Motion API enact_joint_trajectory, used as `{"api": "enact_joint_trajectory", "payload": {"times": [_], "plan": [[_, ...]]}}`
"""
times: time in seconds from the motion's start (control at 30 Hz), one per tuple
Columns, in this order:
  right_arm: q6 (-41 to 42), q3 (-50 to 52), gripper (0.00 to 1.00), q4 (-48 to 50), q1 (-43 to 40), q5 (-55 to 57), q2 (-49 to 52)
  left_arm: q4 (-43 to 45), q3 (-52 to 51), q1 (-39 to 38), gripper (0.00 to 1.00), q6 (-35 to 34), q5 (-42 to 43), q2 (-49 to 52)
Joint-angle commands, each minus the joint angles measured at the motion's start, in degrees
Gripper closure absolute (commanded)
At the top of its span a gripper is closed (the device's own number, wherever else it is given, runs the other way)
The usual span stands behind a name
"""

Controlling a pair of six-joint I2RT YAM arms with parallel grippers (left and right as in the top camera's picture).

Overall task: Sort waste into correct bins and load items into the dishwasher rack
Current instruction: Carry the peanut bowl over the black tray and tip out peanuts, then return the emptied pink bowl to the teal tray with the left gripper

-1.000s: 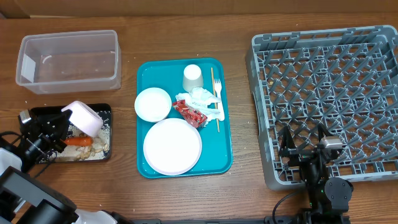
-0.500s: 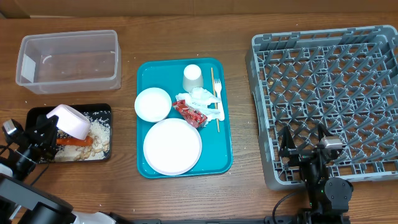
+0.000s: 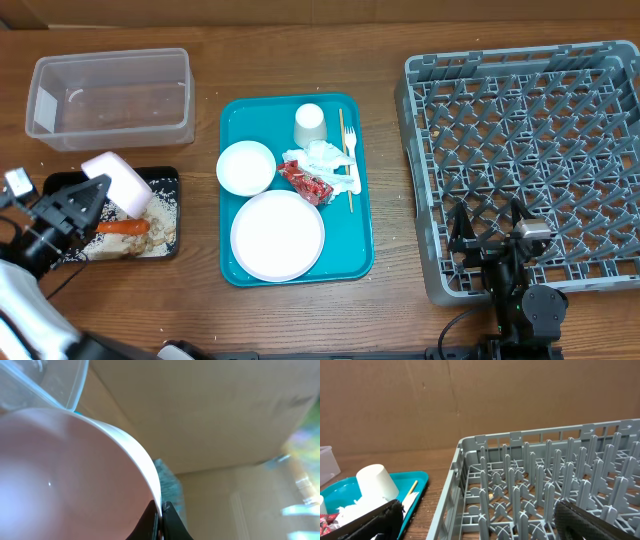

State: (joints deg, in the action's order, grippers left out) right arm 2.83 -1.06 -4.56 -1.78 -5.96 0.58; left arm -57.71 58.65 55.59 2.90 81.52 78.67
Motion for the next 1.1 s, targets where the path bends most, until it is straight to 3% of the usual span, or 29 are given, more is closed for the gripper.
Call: {"api": "enact_joint_trajectory", "payload": {"times": [0.0,0.17,0.43,0.67,0.83,1.07], "plan": [[0.1,0.6,0.00,0.2,-0.1,0.3,-0.3,-0.6,4.7,-6.2,0.96,-2.1,-11.4,-8.6],[0.1,0.6,0.00,0.2,-0.1,0.3,-0.3,2.5,5.5,-19.3,0.96,-3.5,-16.6,-16.4],[0.1,0.6,0.00,0.2,-0.1,0.3,-0.3,17.1,5.5,-47.5,0.96,-18.0,-50.7,-15.4],[0.1,0.6,0.00,0.2,-0.1,0.3,-0.3,28.5,5.5,-67.1,0.96,-19.1,-76.1,-4.2],[0.1,0.6,0.00,0.2,-0.1,0.3,-0.3,40.0,5.5,-73.2,0.96,-10.3,-85.4,6.7],[0.1,0.6,0.00,0.2,-0.1,0.3,-0.3,52.2,5.5,-74.5,0.96,-7.6,-91.3,16.9]]}}
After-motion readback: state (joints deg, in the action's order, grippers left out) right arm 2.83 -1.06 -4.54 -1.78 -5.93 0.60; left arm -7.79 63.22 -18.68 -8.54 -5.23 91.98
